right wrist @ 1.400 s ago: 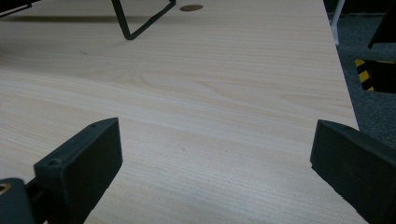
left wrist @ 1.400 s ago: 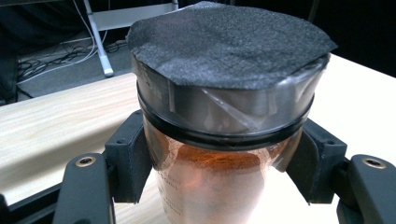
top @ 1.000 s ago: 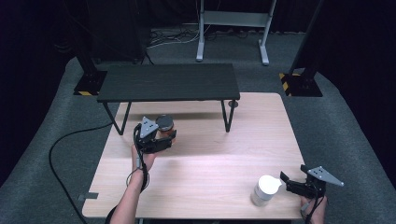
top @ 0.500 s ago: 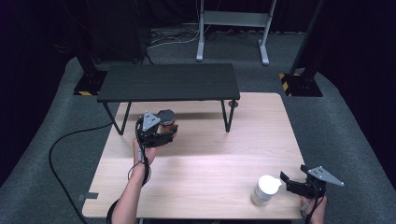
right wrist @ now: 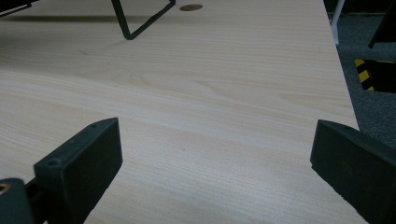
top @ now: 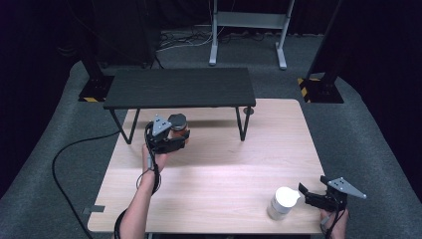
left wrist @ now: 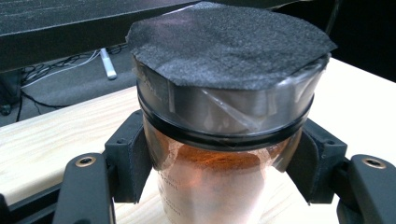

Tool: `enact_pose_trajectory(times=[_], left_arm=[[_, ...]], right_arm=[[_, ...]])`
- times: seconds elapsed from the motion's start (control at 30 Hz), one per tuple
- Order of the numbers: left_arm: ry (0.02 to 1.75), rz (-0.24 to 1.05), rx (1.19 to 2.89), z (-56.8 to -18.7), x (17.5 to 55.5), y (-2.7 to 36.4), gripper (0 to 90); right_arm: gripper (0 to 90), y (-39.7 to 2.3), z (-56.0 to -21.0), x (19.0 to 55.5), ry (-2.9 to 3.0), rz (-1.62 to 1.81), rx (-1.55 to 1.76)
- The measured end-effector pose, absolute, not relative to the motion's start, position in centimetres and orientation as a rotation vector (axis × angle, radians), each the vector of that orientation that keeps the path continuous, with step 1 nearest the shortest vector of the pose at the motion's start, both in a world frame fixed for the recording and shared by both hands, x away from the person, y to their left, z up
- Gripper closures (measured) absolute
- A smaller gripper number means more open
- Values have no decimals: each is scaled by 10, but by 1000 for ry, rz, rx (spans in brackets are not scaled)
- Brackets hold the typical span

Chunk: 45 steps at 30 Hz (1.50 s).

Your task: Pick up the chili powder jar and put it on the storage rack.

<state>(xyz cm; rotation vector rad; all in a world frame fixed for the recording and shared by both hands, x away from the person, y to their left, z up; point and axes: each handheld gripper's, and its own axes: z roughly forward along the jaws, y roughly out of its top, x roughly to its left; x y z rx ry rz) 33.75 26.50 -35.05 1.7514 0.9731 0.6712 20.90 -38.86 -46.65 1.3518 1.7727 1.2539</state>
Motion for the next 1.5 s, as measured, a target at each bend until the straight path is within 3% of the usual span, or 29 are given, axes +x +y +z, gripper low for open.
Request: enact_pose_trajectory(times=[1.5], left_arm=[[918,705,1760,-308,344,258,319]], right_arm=[[13,-388,-465,210,1783,1244,1355]])
